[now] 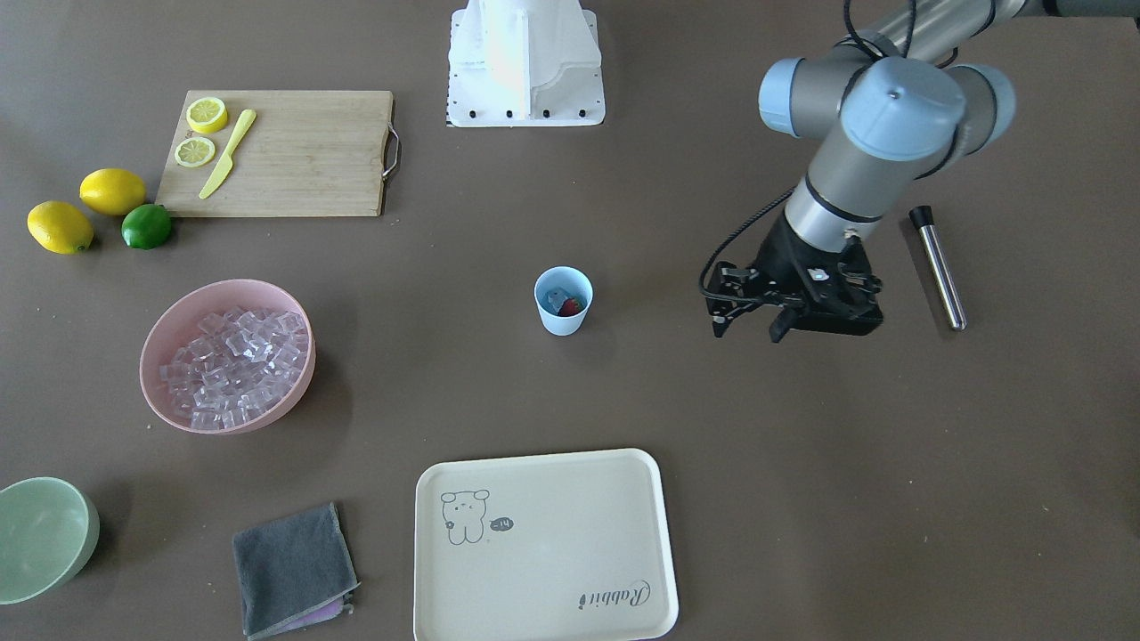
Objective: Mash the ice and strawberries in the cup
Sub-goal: 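Move the left gripper back toward the metal pestle, then lower the left gripper onto the metal pestle and grasp it upright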
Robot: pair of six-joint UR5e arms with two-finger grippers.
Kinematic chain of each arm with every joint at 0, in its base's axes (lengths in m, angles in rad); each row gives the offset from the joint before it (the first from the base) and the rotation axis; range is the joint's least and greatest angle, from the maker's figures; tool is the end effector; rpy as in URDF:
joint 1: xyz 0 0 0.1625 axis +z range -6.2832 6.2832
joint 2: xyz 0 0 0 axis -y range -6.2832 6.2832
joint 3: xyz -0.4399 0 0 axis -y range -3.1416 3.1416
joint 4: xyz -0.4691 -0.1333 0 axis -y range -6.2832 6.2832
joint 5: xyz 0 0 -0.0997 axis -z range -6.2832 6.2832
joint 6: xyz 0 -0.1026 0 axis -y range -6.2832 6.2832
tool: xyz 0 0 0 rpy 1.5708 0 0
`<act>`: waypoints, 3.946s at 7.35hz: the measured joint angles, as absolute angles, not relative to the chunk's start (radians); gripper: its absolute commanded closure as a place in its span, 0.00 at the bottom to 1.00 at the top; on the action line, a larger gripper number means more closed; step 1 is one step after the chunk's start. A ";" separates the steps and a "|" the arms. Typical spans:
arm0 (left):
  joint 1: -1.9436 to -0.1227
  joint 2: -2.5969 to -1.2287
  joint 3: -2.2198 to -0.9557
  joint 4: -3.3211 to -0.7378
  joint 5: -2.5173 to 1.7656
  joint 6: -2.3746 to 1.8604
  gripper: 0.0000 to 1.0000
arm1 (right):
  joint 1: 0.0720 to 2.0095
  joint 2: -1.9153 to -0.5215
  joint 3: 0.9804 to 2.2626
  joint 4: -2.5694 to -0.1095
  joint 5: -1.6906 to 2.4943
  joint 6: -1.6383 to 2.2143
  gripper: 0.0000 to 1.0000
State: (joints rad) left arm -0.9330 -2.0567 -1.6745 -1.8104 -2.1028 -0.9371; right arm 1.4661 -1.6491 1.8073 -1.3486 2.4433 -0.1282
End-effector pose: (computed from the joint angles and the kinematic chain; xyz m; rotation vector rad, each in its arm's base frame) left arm 0.3681 -0.6332 0.2769 0.2156 0.9248 -0.0560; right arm -0.0026 -0.5486 0.5514 0.3679 -0.8621 -0.3816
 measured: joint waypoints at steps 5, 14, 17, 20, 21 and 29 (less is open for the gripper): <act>-1.169 -1.907 -1.494 -1.838 -2.164 -0.575 0.25 | 1.466 -1.647 1.832 -1.347 2.435 -0.090 0.04; -1.142 -1.822 -1.377 -2.024 -2.198 -0.620 0.25 | 1.466 -1.655 1.840 -1.347 2.399 -0.085 0.01; -1.103 -1.704 -1.439 -2.068 -2.235 -0.664 0.24 | 1.466 -1.653 1.841 -1.347 2.393 -0.085 0.01; -1.030 -1.653 -1.460 -2.138 -2.232 -0.753 0.24 | 1.466 -1.660 1.857 -1.347 2.391 -0.083 0.01; -1.018 -1.641 -1.466 -2.151 -2.231 -0.762 0.25 | 1.466 -1.661 1.857 -1.347 2.390 -0.083 0.01; -0.982 -1.575 -1.517 -2.166 -2.227 -0.765 0.47 | 1.463 -1.661 1.862 -1.345 2.391 -0.024 0.01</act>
State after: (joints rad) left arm -0.9817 -1.5751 -1.5174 -2.1660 -2.2273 -0.7652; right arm 1.4635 -1.6612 1.8623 -1.3451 2.3915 -0.0241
